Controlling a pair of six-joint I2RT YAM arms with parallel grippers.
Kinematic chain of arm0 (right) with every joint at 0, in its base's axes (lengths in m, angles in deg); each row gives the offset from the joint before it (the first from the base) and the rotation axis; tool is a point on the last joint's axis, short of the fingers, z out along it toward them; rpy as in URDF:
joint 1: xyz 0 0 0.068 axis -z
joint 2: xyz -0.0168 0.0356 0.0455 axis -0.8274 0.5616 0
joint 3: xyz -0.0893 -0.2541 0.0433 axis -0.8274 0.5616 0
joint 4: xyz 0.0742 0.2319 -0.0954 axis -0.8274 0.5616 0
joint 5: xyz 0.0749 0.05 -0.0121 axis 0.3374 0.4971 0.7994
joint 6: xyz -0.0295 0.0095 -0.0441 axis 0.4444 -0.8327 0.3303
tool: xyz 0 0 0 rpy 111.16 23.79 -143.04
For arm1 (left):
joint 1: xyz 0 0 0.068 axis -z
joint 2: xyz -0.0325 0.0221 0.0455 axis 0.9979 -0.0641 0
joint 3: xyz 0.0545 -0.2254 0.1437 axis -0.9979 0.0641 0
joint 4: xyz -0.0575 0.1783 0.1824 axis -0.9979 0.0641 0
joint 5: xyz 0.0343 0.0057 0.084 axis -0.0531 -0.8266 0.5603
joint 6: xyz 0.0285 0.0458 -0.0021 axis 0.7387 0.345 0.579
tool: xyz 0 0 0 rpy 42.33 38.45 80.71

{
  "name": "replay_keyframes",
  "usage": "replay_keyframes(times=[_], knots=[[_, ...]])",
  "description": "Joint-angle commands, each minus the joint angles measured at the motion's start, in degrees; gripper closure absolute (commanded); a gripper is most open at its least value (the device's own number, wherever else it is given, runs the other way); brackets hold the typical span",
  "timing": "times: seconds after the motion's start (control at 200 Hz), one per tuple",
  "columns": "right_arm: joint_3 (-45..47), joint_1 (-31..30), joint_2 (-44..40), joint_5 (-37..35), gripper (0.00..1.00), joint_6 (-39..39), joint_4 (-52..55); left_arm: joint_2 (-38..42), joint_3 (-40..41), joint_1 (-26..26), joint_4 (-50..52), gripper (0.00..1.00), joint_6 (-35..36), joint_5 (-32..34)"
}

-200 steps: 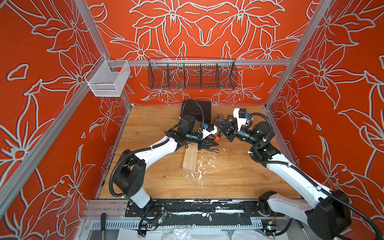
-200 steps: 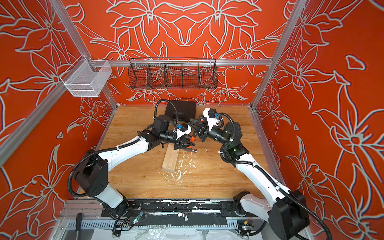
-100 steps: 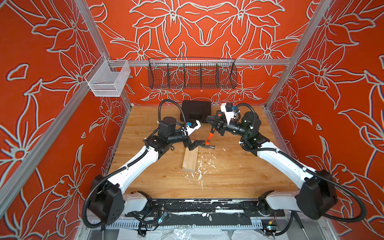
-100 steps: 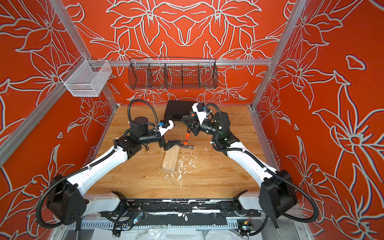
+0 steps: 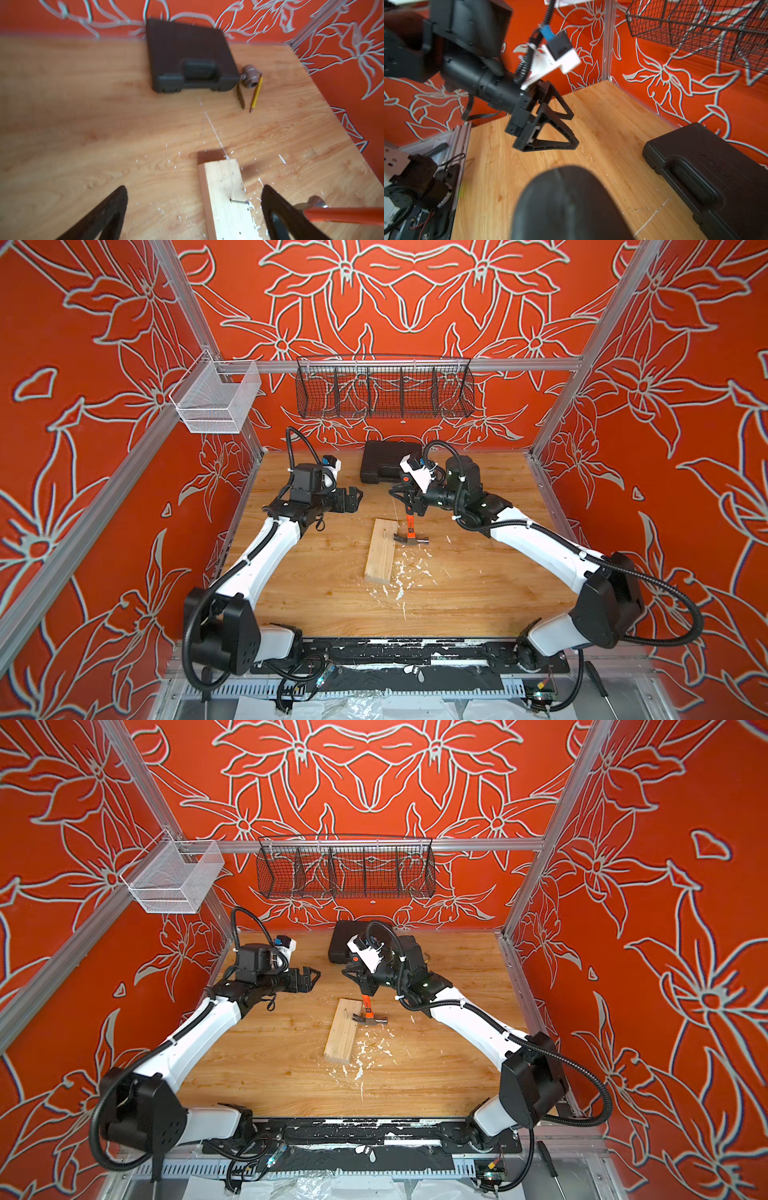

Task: Use a claw hammer to pull out a nail
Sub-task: Move the mounting plate to the center of the board.

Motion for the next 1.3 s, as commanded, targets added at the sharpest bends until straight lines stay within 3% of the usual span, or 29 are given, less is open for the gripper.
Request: replay_keyframes(times=[0.0,0.145,0.34,0.52,0.676,1.291], knots=[[-2.72,-0.92,0.11,-1.8,1.0,5.09,1.84,-4.59,-2.14,-0.34,8.23,0.03,-4.76,-1.65],[-3.96,-1.97,1.24,-3.31,1.0,6.94,3.39,-11.62,-6.71,-0.34,13.23,0.01,-4.74,-2.15],[-7.28,-3.98,4.5,-5.58,1.0,9.59,6.65,-16.77,-7.94,-0.34,15.14,0.36,-4.7,-9.02],[-12.47,-5.0,9.06,-6.03,1.0,10.84,9.21,-17.06,-5.71,-0.26,12.73,0.39,-5.4,-9.87],[-15.37,-5.51,11.99,-6.0,1.0,11.76,9.89,-18.99,-6.11,-0.25,13.62,0.6,-4.59,-11.92],[-21.23,-7.51,17.21,-7.86,1.0,13.33,12.48,-22.57,-2.2,0.97,10.74,0.65,-7.55,-17.4]])
